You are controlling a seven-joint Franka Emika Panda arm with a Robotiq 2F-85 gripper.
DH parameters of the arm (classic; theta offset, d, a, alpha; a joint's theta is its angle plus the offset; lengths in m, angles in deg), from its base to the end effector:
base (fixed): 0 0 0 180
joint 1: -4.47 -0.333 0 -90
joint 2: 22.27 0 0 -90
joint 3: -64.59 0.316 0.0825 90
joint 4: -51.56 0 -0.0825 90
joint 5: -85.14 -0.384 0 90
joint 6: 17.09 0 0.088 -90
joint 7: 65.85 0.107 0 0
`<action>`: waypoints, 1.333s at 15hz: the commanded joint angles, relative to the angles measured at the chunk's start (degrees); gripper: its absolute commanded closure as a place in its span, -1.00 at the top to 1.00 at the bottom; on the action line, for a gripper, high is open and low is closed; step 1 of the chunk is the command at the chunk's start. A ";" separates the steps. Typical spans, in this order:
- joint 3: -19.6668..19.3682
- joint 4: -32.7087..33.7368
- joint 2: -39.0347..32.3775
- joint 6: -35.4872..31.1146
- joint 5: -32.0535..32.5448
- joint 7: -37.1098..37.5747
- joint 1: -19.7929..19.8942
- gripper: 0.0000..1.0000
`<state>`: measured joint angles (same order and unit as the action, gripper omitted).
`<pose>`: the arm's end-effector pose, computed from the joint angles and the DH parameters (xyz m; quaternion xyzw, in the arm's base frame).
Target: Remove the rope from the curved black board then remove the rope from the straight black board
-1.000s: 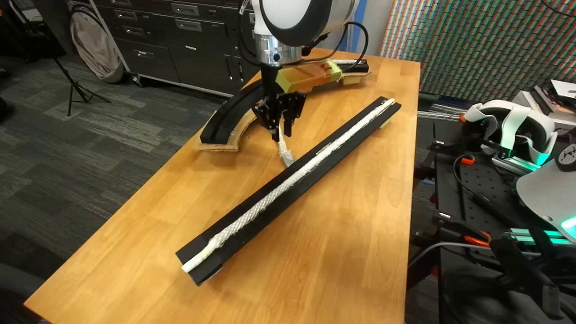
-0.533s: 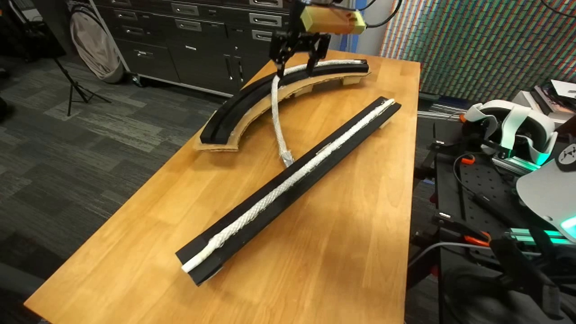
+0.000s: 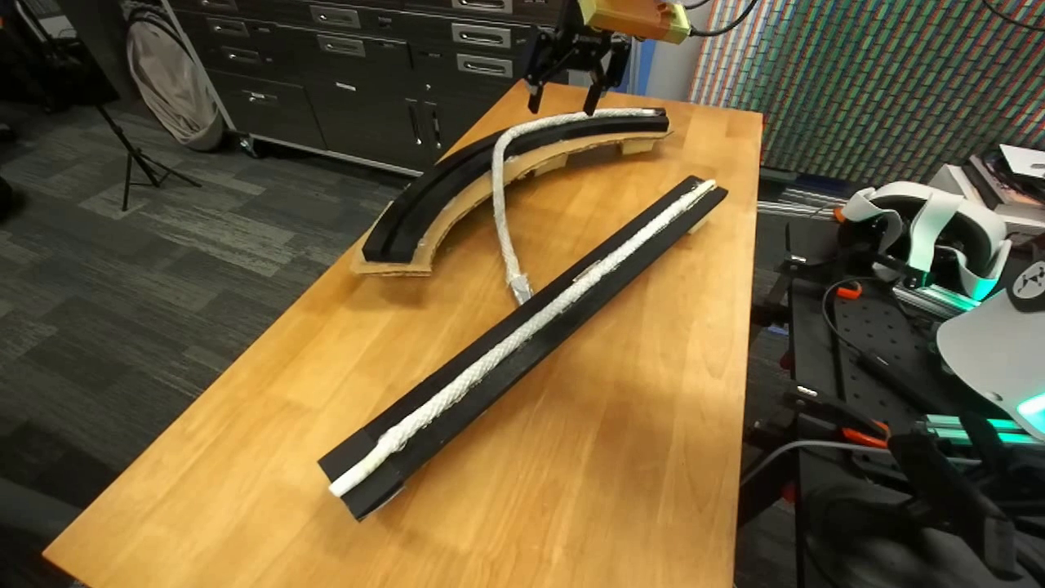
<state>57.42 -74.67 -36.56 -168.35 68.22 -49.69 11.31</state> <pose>0.5528 -0.1449 0.2868 -0.9213 0.3709 -0.0939 0.0694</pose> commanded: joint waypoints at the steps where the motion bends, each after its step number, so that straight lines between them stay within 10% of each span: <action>1: 0.43 -1.57 -0.16 -7.64 0.63 7.80 -3.67 1.00; 13: -9.36 6.67 -10.02 -9.84 -0.85 30.49 -0.34 1.00; 20: -8.72 14.15 -16.61 -10.09 -3.13 37.01 2.39 0.89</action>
<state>48.20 -64.89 -50.00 -177.67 66.82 -15.10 12.63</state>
